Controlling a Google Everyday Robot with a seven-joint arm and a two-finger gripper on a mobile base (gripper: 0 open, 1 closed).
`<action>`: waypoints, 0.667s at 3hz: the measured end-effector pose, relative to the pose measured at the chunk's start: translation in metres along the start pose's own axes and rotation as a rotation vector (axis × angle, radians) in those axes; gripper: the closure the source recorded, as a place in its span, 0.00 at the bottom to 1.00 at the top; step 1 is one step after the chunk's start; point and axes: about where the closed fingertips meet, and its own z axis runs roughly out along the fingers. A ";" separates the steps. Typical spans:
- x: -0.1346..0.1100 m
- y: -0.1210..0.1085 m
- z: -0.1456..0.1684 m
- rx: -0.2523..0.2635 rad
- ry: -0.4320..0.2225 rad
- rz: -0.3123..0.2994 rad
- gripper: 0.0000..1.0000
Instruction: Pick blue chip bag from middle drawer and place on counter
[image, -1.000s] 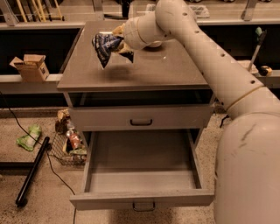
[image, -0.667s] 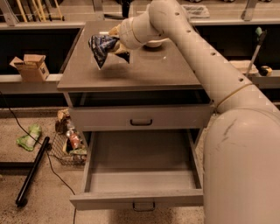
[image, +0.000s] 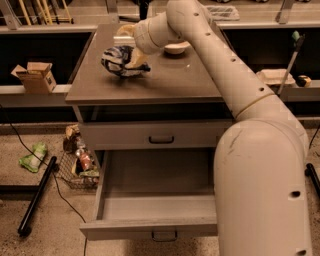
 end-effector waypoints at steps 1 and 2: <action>0.009 -0.003 -0.002 -0.005 0.010 0.016 0.00; 0.024 -0.002 -0.014 -0.015 0.040 0.029 0.00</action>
Offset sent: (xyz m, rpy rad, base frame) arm 0.0185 -0.0643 0.0094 -0.0497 0.0266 -0.0947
